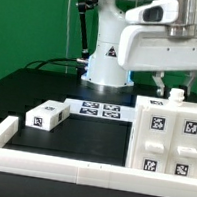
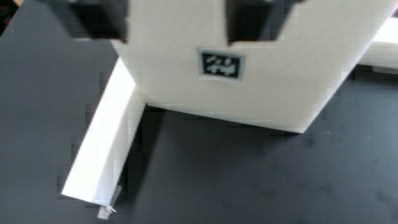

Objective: Assemble cabinet

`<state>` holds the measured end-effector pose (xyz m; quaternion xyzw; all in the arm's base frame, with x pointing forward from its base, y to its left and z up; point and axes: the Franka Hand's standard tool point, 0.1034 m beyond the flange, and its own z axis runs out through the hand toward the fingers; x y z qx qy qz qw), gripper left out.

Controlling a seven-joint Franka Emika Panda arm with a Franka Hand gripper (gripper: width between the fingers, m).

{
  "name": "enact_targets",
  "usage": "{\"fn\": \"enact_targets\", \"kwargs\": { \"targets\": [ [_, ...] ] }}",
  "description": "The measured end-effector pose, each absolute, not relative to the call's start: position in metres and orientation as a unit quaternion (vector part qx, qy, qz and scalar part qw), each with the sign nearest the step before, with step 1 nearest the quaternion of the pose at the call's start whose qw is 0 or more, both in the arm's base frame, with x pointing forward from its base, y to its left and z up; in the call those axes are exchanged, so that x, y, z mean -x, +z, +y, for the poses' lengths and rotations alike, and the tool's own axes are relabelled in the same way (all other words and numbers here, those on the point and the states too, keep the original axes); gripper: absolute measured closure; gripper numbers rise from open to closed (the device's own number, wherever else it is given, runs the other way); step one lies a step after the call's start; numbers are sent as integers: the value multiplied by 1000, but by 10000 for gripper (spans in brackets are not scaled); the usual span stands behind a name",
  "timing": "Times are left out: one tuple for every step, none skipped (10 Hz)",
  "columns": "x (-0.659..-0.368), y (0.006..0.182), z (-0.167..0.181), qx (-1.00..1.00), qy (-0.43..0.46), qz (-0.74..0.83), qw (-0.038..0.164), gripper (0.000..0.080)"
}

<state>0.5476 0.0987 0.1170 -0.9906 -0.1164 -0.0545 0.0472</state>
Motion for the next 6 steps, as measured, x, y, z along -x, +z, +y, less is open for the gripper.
{"fn": "enact_targets", "kwargs": {
  "targets": [
    [-521, 104, 92, 991, -46, -121, 43, 414],
    [-504, 100, 79, 989, -48, -134, 37, 281],
    [-482, 93, 59, 987, -52, -147, 29, 99],
    [-466, 88, 41, 986, -51, -154, 23, 28],
    [-452, 83, 17, 987, -52, -151, 17, 28],
    [-444, 78, -1, 986, -51, -155, 14, 6]
  ]
}}
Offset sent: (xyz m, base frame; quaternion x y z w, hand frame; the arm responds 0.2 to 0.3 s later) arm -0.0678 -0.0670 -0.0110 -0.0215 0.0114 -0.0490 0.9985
